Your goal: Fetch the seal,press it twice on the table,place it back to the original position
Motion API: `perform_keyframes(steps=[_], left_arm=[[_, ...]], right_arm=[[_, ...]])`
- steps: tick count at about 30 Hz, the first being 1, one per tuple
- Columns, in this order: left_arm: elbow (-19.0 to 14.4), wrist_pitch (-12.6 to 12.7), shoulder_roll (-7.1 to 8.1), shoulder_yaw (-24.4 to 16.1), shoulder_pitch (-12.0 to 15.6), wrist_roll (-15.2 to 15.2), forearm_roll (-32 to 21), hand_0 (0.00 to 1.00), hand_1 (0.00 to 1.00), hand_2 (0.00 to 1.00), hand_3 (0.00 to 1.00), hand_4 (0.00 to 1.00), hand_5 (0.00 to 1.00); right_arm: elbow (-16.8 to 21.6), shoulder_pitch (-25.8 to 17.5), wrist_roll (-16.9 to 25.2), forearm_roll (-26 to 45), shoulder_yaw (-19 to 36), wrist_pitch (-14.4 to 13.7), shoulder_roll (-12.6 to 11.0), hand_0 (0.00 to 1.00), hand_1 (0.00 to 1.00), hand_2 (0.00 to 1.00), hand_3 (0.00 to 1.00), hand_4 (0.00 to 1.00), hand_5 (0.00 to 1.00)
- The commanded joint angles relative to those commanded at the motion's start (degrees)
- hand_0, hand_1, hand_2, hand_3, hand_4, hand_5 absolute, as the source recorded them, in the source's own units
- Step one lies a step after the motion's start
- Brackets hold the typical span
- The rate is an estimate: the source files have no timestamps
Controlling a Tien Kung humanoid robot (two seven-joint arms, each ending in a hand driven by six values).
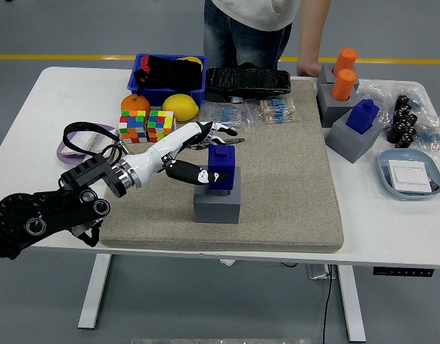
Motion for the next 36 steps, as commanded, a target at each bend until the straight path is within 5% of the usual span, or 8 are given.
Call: perform_keyframes(steps=[21, 36], left_arm=[[4.3, 1.1, -1.72, 1.5, 0.2, -1.2, -0.3, 0.657, 0.464, 0.439, 0.779, 0.518, 0.002], [4.3, 1.6, -2.15, 1.3, 0.9, -1.6, -0.8, 0.657, 0.466, 0.439, 0.774, 0.523, 0.002]], right_arm=[[0.3, 0.2, 0.1, 0.9, -1.7, 0.0, 0.0, 0.783, 0.68, 0.658, 0.614, 0.784, 0.439], [0.4, 0.3, 0.0, 1.2, -2.0, 0.1, 0.1, 0.782, 0.68, 0.658, 0.614, 0.785, 0.44]])
